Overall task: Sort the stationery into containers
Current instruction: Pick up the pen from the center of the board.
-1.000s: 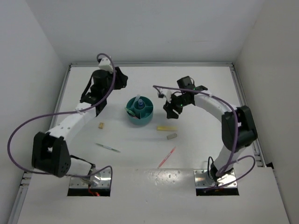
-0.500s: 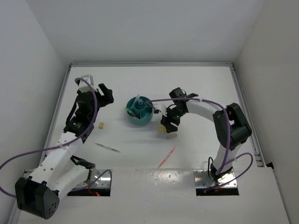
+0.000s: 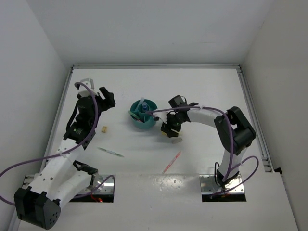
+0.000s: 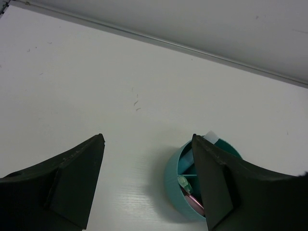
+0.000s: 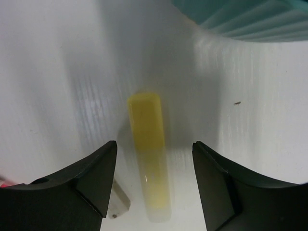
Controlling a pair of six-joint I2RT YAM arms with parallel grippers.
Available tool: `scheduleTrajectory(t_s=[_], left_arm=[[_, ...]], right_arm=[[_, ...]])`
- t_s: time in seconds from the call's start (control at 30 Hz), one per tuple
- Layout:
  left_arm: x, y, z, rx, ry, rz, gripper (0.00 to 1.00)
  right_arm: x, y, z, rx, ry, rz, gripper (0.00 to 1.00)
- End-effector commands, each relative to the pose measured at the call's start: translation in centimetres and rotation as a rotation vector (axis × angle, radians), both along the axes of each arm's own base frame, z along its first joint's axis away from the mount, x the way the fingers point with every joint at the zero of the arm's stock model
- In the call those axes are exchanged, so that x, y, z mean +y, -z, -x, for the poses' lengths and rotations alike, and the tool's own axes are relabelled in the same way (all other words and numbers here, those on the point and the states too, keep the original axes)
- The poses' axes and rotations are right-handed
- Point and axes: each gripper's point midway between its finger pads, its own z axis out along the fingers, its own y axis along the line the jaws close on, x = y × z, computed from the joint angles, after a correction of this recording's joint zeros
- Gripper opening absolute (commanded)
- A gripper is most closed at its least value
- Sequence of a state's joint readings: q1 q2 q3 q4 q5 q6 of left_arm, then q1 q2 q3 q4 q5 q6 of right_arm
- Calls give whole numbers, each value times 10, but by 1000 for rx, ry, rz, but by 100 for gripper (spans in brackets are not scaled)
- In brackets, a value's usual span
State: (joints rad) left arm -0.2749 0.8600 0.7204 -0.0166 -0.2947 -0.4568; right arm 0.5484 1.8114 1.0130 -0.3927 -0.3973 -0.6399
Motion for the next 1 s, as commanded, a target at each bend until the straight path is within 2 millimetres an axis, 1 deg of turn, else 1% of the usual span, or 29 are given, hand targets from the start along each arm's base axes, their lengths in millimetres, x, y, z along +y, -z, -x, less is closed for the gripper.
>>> scheduleTrajectory(t_s=[0.0,0.13,0.17,0.2,0.23,0.27,0.33,0.37,0.4,0.47,0.5,0.53,0.57,0.63,0.67,0.7,0.73,0.77,0.8,0.83,0.87,0.9,0.93,0.97], left_arm=[[5,-16,1,-49,-18,11,79],[5,-16,1,-49,-18,11,79],[5,-16,1,-49,-18,11,79],[5,-16,1,-49,-18,11,79],[6,-19,3,-57,-17,4,79],[6,-19,3,-57,-17,4,79],[6,-19,3,-57,-17,4,79],[6,-19,3,-57,-17,4,79],[6,-19,3,-57,-17,4,79],[6,-19,3,-57,-17,4,79],[6,-19,3,-57,-17,4,79],[6,-19,3,-57,-17,4,79],[6,-19,3,-57,-17,4,79],[6,-19,3,-57,-17,4,79],[6,-19,3,-57,-17,4,79],[6,-19,3,-57,-17,4,79],[6,-19,3,-57,-17,4,79],[6,-19,3,-57,-17,4,79],[7,-19,3,-58,-26,3,79],[7,-21,2,-66,-26,6,79],[7,-21,2,-67,-26,6,79],[8,-21,2,-66,-25,-3,79],[8,-21,2,-66,-25,-3,79],[8,-21,2,-66,-25,-3,79]], right_arm=[[8,5,-10,-63,17,26,64],[8,17,-5,-70,-8,83,63],[8,17,-5,-70,-8,83,63],[6,22,-1,-65,-23,109,61],[5,22,-3,-72,-19,120,59],[6,23,0,-72,-41,126,58],[3,27,0,-74,-45,144,49],[4,27,4,-66,-55,149,42],[4,28,4,-58,-56,156,27],[5,26,6,-48,-69,152,14],[8,22,4,-45,-72,142,9],[8,17,8,-32,-84,144,2],[17,2,6,-35,-106,100,0],[24,-20,9,-27,-120,57,0],[26,-33,20,9,-145,29,0],[37,-66,13,-33,-154,-29,0],[34,-80,27,15,-184,-31,0],[43,-101,36,39,-228,-99,0],[56,-135,29,-4,-253,-161,0],[62,-156,30,-16,-268,-206,0],[75,-193,28,-51,-296,-287,0],[81,-214,27,-79,-302,-331,0],[90,-230,22,-67,-242,-380,0],[110,-256,4,-145,-224,-481,0]])
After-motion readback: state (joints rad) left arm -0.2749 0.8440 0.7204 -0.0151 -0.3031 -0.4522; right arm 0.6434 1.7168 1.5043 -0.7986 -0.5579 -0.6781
